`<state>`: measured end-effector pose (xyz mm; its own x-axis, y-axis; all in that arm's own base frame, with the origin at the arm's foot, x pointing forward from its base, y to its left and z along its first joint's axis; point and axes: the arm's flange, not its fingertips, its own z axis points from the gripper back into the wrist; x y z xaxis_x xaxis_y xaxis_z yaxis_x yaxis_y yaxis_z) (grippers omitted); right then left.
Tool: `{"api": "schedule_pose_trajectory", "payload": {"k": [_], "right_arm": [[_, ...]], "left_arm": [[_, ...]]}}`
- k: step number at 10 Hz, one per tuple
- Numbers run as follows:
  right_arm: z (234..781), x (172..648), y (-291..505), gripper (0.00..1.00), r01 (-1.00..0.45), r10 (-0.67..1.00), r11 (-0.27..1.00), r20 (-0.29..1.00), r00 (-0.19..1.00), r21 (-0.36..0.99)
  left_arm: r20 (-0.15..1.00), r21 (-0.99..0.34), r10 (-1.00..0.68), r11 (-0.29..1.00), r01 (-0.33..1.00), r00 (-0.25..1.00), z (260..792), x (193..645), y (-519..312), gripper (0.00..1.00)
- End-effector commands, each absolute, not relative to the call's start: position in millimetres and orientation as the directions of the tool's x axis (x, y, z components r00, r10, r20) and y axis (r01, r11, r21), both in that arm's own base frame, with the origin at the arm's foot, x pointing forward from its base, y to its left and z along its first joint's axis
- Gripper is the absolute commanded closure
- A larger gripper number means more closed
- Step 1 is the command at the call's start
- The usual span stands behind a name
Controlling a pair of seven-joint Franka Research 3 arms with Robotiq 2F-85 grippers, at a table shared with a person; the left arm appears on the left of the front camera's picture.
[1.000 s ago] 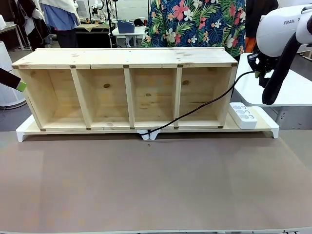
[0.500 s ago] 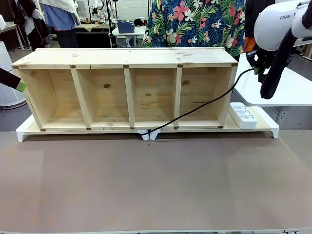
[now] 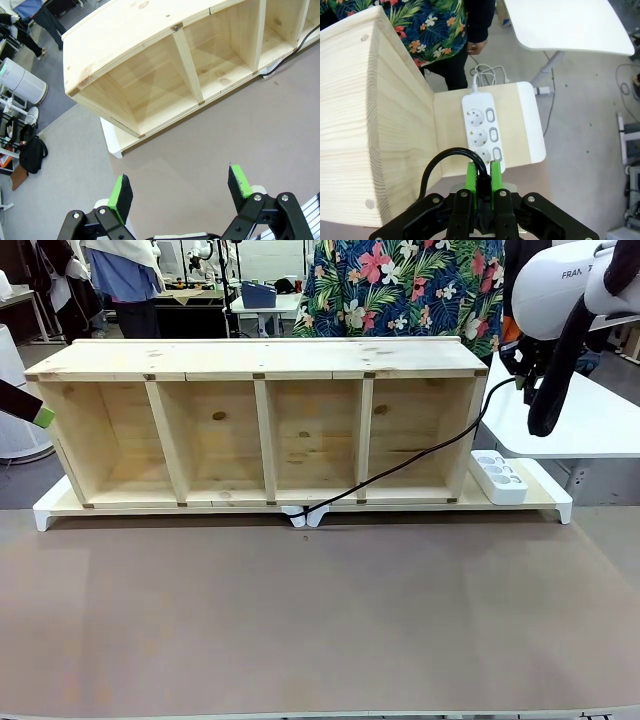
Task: Perform cable management.
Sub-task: Pull the grasped Power Cable to the location of the Power Strip.
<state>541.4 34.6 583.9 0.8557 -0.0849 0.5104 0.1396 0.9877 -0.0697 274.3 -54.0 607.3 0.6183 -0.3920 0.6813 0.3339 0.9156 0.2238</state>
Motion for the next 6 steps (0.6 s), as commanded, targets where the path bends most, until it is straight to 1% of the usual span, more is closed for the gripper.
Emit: {"api": "schedule_pose_trajectory", "payload": {"k": [1, 6], "right_arm": [[592.1, 548.8, 35.9, 0.86, 0.169, -0.1, 0.983, 0.543, 0.833, -0.078], [595.7, 547.6, 36.1, 0.86, 0.184, -0.109, 0.98, 0.559, 0.822, -0.08]], "left_arm": [[0.688, 0.226, -0.391, 0.916, 0.332, 0.611, 607.7, 276.3, -54.7, 0.0], [0.688, 0.226, -0.391, 0.916, 0.332, 0.611, 607.7, 276.3, -54.7, 0.0]]}}
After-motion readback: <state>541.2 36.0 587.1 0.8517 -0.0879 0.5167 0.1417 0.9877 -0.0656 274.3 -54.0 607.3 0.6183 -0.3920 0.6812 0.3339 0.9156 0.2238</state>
